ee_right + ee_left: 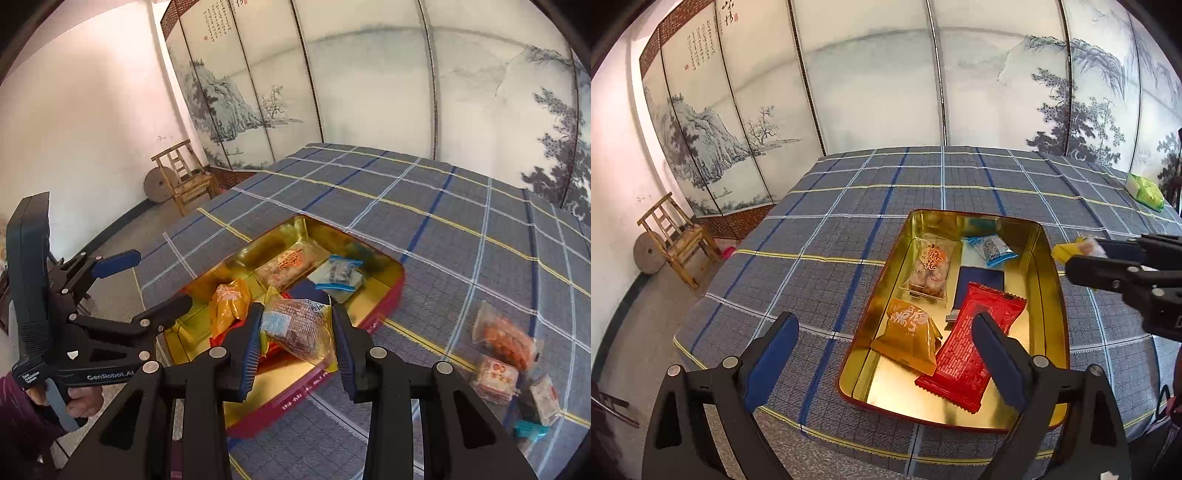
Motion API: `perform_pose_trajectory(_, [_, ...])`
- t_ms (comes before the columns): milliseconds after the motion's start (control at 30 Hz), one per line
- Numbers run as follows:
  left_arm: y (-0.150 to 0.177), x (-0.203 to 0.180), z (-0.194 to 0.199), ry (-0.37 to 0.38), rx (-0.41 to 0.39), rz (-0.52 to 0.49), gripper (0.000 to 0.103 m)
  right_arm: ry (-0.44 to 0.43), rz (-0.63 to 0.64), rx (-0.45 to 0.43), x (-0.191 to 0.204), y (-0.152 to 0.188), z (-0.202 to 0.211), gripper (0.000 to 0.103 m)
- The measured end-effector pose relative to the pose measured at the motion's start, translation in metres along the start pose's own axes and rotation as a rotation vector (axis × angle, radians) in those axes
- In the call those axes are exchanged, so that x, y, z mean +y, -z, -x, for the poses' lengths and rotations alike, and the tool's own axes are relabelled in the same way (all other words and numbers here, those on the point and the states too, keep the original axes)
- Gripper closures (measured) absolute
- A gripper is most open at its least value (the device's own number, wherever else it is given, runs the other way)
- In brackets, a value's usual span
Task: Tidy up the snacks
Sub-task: 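Lower the yellow-ended candy into the tin and open the right gripper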
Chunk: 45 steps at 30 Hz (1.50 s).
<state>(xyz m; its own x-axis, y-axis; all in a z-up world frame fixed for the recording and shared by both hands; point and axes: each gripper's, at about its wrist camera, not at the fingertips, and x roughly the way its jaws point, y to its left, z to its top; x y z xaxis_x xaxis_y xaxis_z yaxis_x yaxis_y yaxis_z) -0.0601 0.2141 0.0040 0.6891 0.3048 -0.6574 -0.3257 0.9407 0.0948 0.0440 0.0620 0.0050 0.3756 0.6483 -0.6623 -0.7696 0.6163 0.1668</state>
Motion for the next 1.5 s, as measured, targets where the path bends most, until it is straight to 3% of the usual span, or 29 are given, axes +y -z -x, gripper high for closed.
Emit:
perform_pose_trajectory(100, [0.001, 0.009, -0.001, -0.002, 0.010, 0.024, 0.001, -0.006, 0.005, 0.033, 0.004, -0.002, -0.019, 0.065])
perform_pose_trajectory(300, [0.000, 0.021, -0.006, 0.038, 0.052, 0.081, 0.001, 0.007, 0.006, 0.079, 0.000, -0.009, -0.051, 0.065])
perform_pose_trajectory(533, [0.002, 0.014, -0.001, -0.016, 0.006, 0.010, 0.001, 0.026, 0.003, 0.115, -0.004, -0.010, -0.075, 0.065])
perform_pose_trajectory(700, [0.000, 0.012, -0.002, -0.010, 0.003, 0.005, 0.001, 0.036, -0.008, 0.129, -0.007, -0.011, -0.086, 0.065])
perform_pose_trajectory(1067, [0.000, 0.013, -0.005, -0.020, 0.000, 0.009, 0.001, 0.047, -0.019, 0.146, -0.009, -0.010, -0.093, 0.064])
perform_pose_trajectory(1500, [0.004, 0.007, -0.005, -0.028, 0.008, -0.006, 0.001, 0.035, -0.051, 0.096, -0.013, -0.010, -0.082, 0.060])
